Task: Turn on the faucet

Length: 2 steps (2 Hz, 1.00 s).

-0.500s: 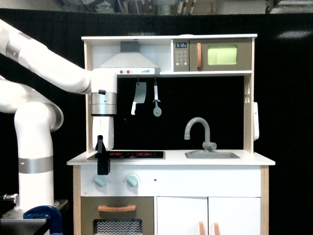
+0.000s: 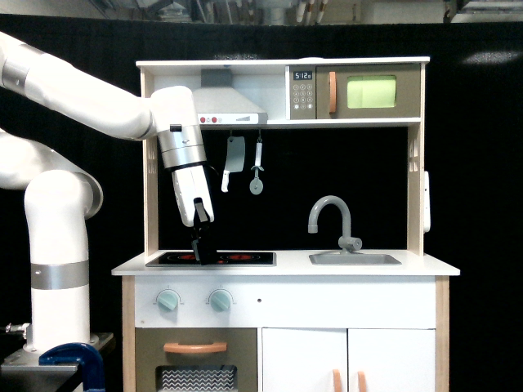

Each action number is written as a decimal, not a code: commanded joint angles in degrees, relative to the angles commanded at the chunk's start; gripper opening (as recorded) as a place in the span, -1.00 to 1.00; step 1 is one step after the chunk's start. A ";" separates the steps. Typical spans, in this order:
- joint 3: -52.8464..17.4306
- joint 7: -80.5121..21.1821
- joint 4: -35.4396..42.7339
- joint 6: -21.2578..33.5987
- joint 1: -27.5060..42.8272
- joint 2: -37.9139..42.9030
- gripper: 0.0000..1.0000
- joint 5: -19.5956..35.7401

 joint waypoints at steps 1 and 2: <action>-18.86 -31.45 9.29 -6.73 21.06 8.83 1.00 8.57; -54.89 -70.39 18.78 3.98 50.22 10.24 1.00 22.27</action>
